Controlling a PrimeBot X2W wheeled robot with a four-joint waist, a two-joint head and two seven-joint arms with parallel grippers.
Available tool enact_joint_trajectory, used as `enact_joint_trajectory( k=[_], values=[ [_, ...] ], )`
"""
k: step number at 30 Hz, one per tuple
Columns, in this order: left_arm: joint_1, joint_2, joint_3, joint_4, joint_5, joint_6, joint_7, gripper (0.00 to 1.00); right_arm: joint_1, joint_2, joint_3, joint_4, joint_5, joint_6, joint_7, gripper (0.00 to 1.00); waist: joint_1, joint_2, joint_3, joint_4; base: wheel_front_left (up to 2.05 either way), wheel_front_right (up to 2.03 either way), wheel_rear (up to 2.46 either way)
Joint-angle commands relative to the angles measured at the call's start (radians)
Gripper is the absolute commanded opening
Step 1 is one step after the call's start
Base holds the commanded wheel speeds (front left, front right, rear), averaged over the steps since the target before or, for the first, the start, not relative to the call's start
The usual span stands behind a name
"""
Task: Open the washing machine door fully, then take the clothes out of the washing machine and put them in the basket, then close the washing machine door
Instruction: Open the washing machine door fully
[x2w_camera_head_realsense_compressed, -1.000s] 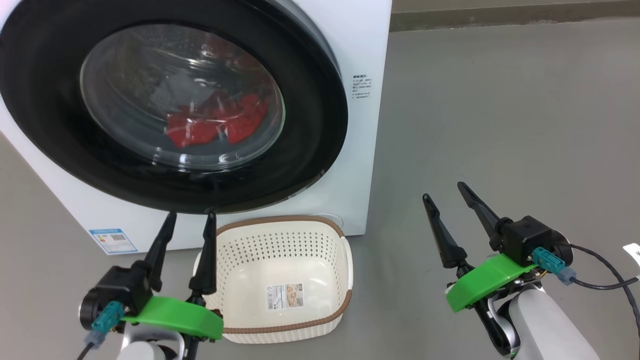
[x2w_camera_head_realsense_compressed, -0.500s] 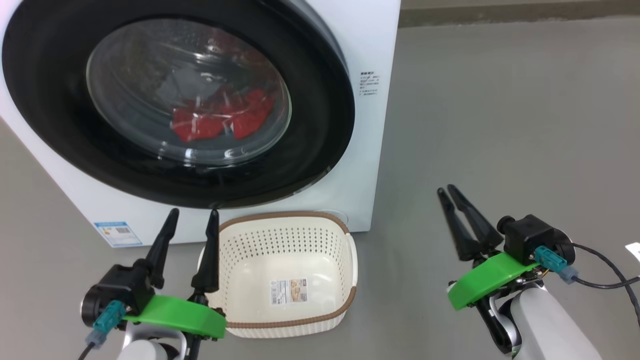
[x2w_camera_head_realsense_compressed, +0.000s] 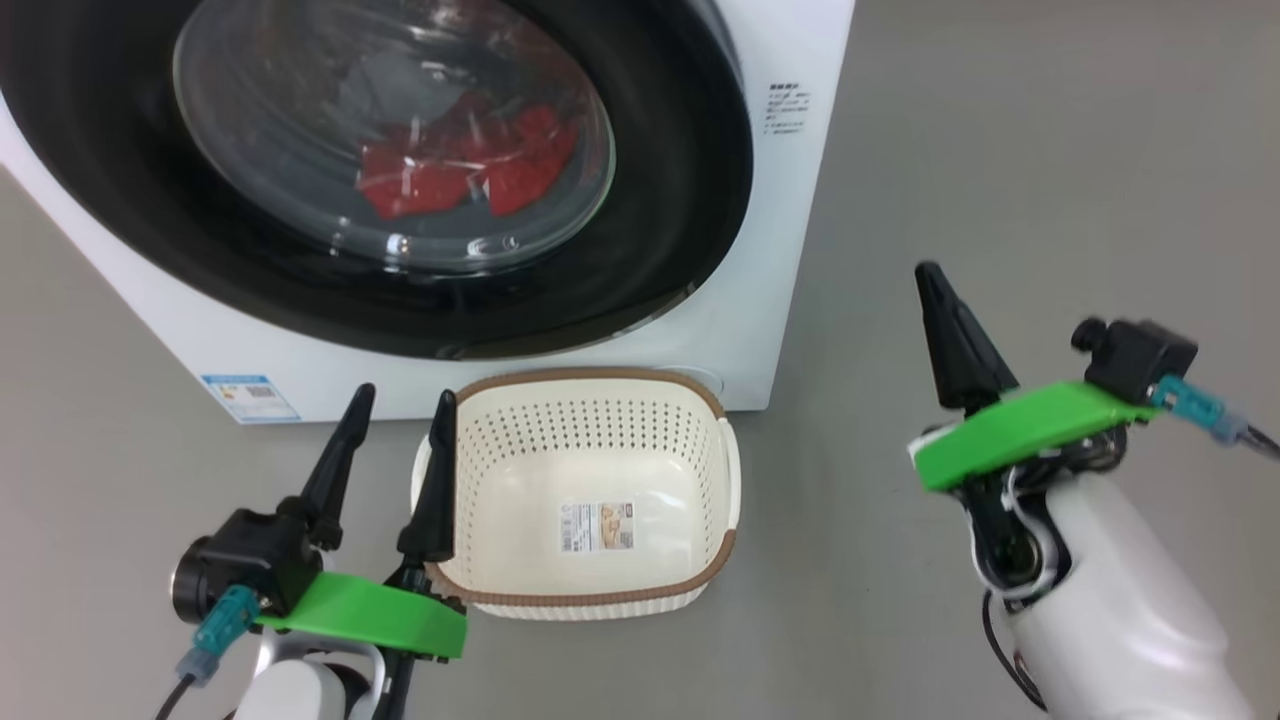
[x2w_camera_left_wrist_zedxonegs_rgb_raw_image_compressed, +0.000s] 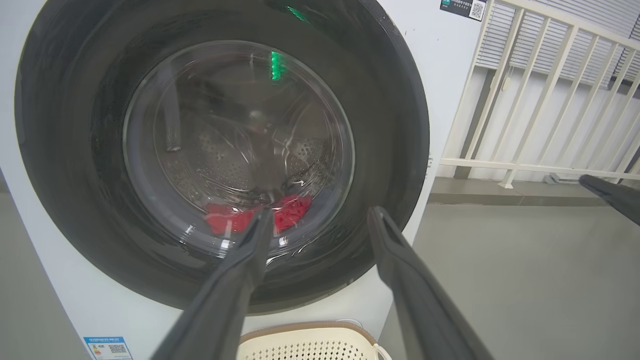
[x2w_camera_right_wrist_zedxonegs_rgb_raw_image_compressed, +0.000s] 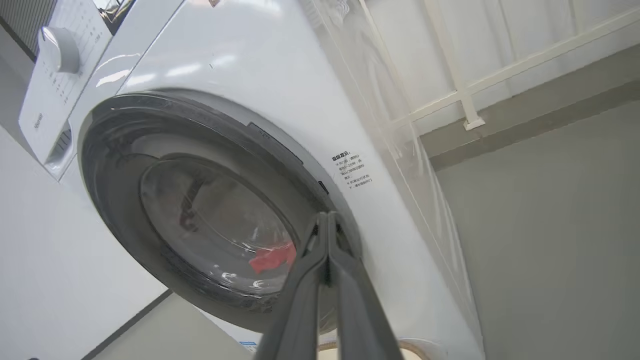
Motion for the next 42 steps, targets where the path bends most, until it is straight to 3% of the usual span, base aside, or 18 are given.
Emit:
enact_joint_trajectory(
  k=[1,7,21,31,42],
  values=[
    [-0.04,0.018,0.025,-0.032,0.005,0.0,-0.012,1.0,-0.04,0.005,0.021,-0.019,0.041,0.001,0.013,0.0,0.0,0.0,0.018,0.014,0.0,0.0,0.0],
    [-0.051,0.018,0.025,-0.043,0.015,-0.004,-0.012,1.0,-0.104,-0.025,0.046,-0.038,0.286,0.001,0.134,0.0,0.0,0.0,0.049,0.032,0.0,0.0,0.0],
    [-0.085,0.018,0.019,-0.092,0.029,-0.012,-0.012,1.0,-0.267,-0.135,0.036,-0.082,0.637,0.001,0.359,0.0,0.0,0.0,0.179,0.083,0.0,0.0,0.0],
    [-0.13,0.018,0.005,-0.094,0.027,-0.018,-0.012,1.0,-0.393,-0.197,0.037,-0.082,0.756,0.001,0.502,0.0,0.0,0.0,0.272,0.112,0.0,0.0,0.0],
    [-0.158,0.018,-0.014,-0.099,0.018,-0.014,-0.012,1.0,-0.507,-0.223,0.028,-0.037,0.812,0.001,0.585,0.0,0.0,0.0,0.345,0.137,0.0,0.0,0.0]
  ],
)
